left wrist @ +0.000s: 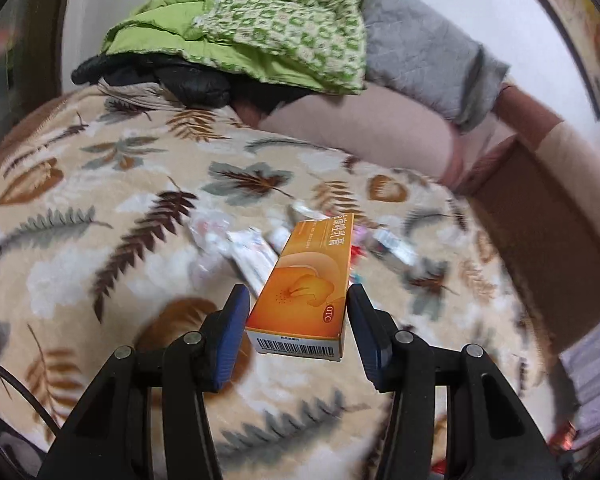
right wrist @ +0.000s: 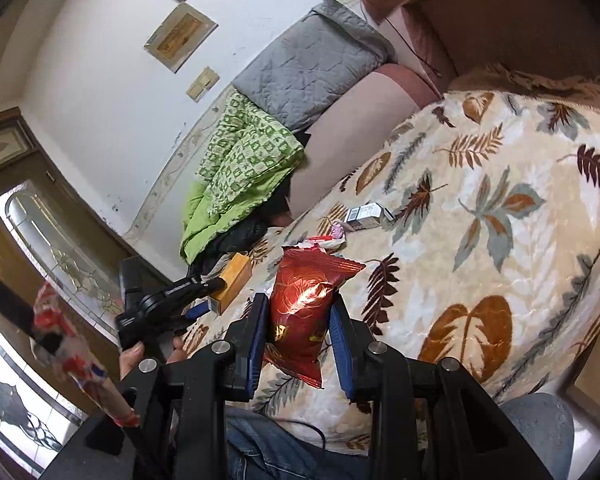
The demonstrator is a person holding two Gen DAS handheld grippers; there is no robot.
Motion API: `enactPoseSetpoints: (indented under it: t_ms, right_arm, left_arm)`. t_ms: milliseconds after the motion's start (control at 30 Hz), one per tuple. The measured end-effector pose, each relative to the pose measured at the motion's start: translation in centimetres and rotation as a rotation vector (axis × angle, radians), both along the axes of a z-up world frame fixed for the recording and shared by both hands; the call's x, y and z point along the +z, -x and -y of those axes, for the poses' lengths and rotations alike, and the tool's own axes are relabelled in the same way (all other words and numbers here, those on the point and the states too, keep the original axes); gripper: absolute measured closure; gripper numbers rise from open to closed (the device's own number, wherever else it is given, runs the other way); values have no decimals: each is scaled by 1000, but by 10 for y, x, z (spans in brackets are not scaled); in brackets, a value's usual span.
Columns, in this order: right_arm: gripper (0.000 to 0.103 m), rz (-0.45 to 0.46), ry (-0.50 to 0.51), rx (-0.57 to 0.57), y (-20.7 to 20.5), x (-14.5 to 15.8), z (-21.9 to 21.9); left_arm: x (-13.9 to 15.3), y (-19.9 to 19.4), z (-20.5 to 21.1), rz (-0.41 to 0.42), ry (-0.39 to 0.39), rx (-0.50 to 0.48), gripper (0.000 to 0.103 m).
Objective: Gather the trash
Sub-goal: 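Carry the orange box and red snack bag toward the wastebasket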
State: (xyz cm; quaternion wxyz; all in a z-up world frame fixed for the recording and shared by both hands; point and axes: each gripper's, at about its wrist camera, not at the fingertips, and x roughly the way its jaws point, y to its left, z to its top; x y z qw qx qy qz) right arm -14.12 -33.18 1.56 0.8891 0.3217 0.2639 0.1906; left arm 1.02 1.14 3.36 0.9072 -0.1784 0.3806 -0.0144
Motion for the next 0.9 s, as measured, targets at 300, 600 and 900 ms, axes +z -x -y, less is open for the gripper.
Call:
enactPoseSetpoints:
  t_ms: [300, 600, 900]
  right_arm:
    - [71, 46, 37, -12, 15, 13, 3]
    - [71, 72, 44, -98, 37, 24, 38]
    - [71, 59, 82, -215, 65, 29, 82]
  left_arm:
    - [33, 69, 56, 95, 44, -159, 54]
    - [59, 110, 110, 137, 45, -338, 54]
    - [72, 134, 162, 159, 46, -476, 54]
